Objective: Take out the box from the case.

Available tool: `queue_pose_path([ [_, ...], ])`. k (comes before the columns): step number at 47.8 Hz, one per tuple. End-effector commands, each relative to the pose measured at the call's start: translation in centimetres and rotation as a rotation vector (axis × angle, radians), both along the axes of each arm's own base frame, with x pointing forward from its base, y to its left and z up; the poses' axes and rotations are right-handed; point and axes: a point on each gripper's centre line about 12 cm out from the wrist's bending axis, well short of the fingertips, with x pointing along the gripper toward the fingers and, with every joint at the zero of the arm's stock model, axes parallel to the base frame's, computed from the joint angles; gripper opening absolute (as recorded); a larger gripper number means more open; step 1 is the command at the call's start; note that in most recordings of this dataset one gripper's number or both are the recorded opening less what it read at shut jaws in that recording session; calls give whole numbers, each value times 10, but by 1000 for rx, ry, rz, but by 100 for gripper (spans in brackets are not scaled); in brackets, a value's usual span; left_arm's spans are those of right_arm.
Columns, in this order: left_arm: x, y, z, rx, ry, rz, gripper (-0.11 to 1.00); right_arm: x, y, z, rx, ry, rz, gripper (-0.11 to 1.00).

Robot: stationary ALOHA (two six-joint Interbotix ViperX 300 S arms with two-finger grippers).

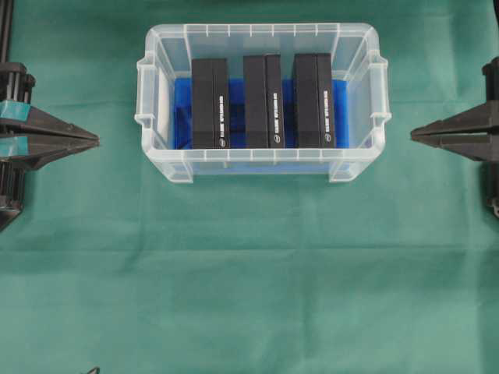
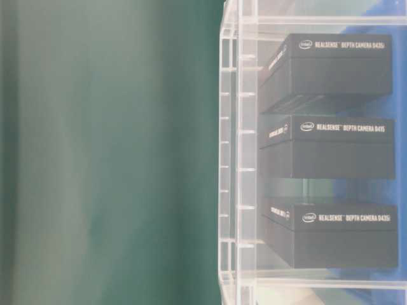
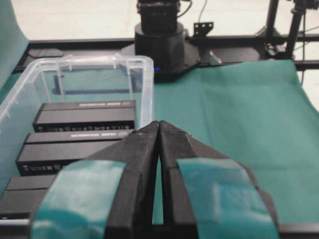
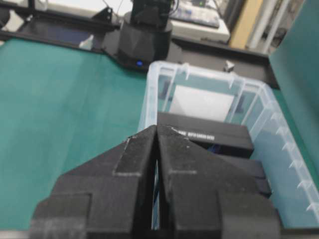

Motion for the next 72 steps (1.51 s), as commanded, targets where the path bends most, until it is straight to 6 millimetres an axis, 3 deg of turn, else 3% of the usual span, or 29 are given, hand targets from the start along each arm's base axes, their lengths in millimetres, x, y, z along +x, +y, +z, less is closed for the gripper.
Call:
queue_pose_path([
  [1, 1, 1, 16, 0, -41, 2, 1, 2, 0, 18, 4, -34, -2, 1],
  [17, 2, 2, 64, -7, 1, 12, 1, 2, -1, 75, 9, -35, -9, 0],
  [23, 0, 2, 95, -9, 7, 16, 1, 1, -2, 99, 11, -17, -12, 0],
  [31, 3, 3, 123, -4, 66, 24, 1, 7, -2, 113, 12, 56, -16, 1],
  [46, 10, 4, 115, -34, 269, 35, 1, 14, -2, 102, 30, 200, -22, 1],
  [62, 5, -2, 96, -152, 570, 54, 1, -6, -1, 68, 222, 647, -91, 1],
  [72, -1, -2, 93, -258, 759, 117, 1, -22, -1, 67, 302, 870, -163, 1],
])
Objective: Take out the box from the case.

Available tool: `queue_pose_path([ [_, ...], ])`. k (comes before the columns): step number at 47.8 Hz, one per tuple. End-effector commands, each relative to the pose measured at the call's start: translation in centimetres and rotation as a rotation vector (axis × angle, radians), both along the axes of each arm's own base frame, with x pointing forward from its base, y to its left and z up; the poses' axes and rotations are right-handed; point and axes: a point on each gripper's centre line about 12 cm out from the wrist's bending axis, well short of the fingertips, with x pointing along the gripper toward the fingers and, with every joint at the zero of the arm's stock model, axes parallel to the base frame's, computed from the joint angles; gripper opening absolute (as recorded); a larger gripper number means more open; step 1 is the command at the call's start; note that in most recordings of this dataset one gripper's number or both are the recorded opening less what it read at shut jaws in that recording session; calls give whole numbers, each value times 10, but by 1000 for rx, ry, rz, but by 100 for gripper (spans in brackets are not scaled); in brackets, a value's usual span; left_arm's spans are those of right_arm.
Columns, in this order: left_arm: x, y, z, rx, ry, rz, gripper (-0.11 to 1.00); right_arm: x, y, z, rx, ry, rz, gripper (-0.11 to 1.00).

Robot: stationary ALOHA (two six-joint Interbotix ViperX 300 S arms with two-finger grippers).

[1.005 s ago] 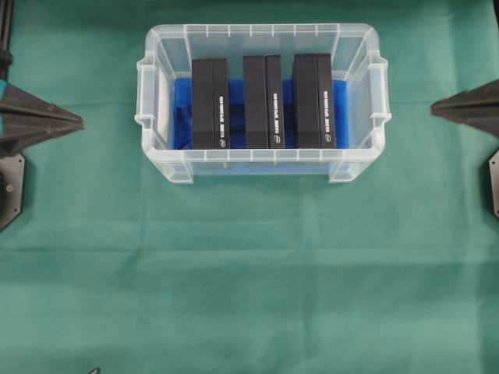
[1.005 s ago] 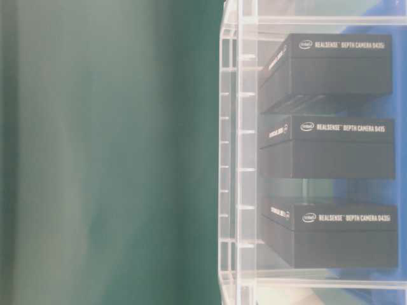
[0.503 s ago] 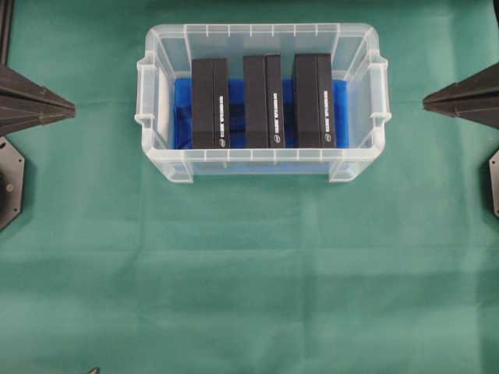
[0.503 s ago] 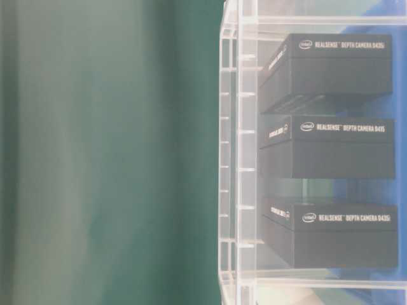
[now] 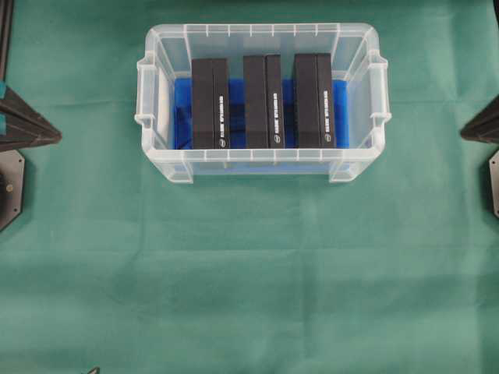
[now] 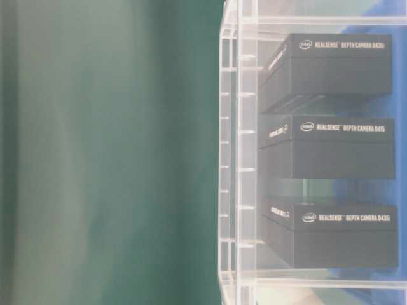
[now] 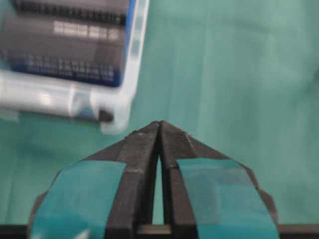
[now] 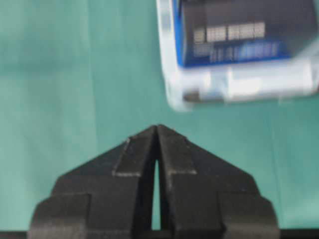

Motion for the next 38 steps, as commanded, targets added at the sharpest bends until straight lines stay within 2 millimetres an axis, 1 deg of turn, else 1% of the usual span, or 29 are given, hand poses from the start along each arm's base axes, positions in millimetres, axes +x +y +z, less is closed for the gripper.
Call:
queue_pose_path([
  [1, -2, -1, 8, -24, 50, 21, 1, -7, 0, 9, 19, 63, -20, 1],
  [5, -5, -1, 4, -61, 125, 62, 1, -12, 1, 9, 45, 128, -51, 1],
  [12, -5, -1, 0, -114, 189, 124, 1, -15, 5, 7, 118, 198, -98, 1],
  [24, -2, -1, -2, -208, 212, 229, 1, -7, 10, -3, 219, 299, -187, 1],
  [31, -2, -1, -2, -301, 209, 329, 1, -7, 9, -9, 250, 381, -282, 1],
  [38, -2, -1, -2, -438, 202, 478, 1, -5, 5, -11, 316, 397, -459, 1],
])
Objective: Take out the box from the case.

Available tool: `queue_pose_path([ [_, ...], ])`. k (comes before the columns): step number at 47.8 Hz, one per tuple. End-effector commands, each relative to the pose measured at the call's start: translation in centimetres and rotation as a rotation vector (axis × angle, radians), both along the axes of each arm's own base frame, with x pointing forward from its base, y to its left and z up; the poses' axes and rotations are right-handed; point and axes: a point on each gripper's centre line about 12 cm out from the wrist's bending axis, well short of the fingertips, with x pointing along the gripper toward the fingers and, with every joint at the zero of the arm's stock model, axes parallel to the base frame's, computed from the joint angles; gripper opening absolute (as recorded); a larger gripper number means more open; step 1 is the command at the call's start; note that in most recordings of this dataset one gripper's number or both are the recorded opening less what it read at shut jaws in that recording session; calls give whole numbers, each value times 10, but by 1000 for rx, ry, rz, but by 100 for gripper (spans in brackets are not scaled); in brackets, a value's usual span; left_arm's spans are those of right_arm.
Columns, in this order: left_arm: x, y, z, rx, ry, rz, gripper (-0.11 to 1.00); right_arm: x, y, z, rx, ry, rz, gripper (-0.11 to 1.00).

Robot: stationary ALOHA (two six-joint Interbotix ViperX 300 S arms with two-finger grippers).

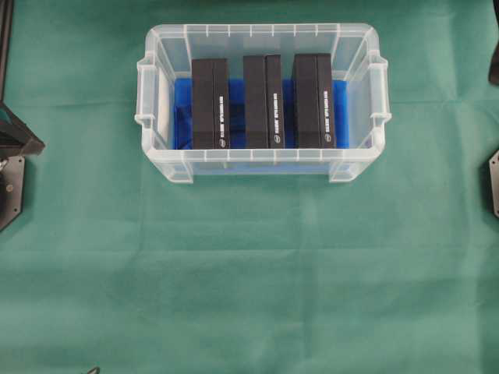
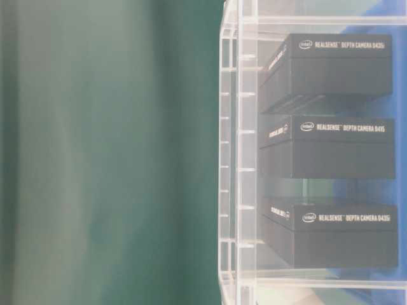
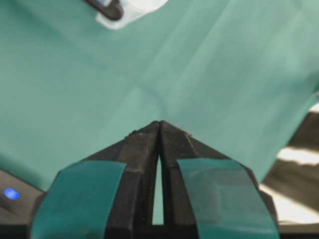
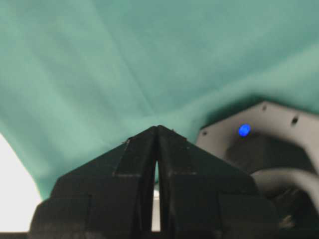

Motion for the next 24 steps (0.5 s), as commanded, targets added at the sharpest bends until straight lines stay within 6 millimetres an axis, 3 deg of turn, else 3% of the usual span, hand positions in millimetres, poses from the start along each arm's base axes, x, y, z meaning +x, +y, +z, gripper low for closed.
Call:
queue_pose_path([
  [1, 1, 0, 8, -63, -25, 87, 1, 3, -4, 8, 8, -17, -108, 1],
  [16, -8, 4, 0, -211, 88, 392, 1, -4, -19, 6, 8, 32, -611, 1],
  [24, -7, 4, -4, -229, 129, 448, 1, -6, -19, 5, 26, 60, -696, 1],
])
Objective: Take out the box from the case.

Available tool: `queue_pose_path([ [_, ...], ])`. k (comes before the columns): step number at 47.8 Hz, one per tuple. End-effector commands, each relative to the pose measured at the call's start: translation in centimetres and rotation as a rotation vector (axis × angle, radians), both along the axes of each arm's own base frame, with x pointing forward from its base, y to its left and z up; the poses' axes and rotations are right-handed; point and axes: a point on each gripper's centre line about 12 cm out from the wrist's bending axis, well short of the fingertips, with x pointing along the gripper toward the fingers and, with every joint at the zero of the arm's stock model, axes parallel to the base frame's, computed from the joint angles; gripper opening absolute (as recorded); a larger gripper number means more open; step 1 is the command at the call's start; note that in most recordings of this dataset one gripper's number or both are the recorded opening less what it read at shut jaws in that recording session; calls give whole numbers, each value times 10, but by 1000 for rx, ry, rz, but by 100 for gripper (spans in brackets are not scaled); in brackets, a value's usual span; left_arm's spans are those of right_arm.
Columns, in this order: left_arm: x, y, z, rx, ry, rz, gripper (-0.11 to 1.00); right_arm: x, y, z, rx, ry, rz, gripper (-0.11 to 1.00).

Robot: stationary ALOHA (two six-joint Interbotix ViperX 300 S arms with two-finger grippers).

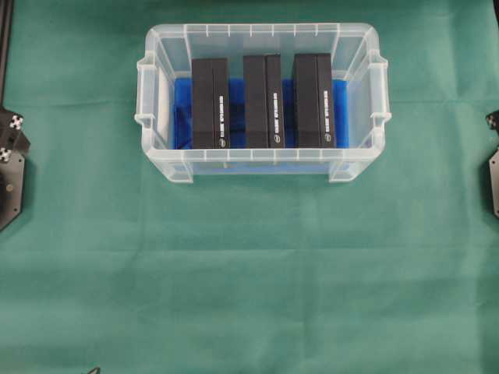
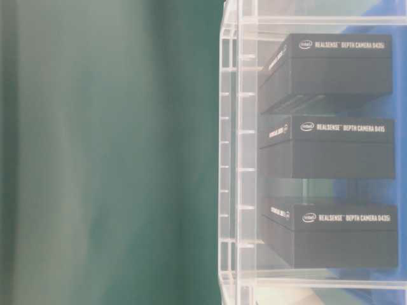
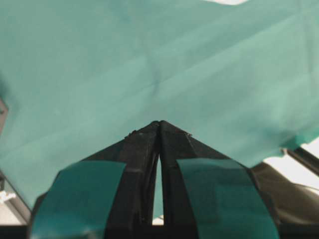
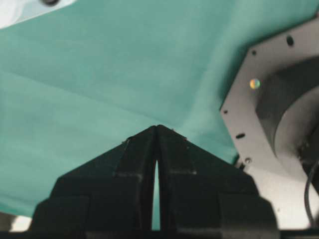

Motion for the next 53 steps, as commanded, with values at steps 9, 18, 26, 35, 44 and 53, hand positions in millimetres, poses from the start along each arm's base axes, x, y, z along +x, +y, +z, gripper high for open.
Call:
queue_pose_path([
  [9, 3, 5, 6, 11, -7, 23, 1, 5, -1, 7, -9, -37, -6, 1],
  [18, 3, 26, 2, 77, 15, 86, 5, 10, -15, 5, -58, -36, -57, 1],
  [26, 3, 48, -2, 115, 53, 112, 7, 16, -35, 3, -77, -56, -115, 1],
  [35, 0, 68, -3, 146, 74, 137, 7, 20, -61, 1, -114, -66, -109, 0],
  [44, -4, 80, -2, 150, 78, 185, 7, 23, -81, -2, -129, -61, -127, 1],
  [53, -4, 79, -3, 131, 79, 181, 7, 27, -84, -5, -120, -44, -124, 1],
])
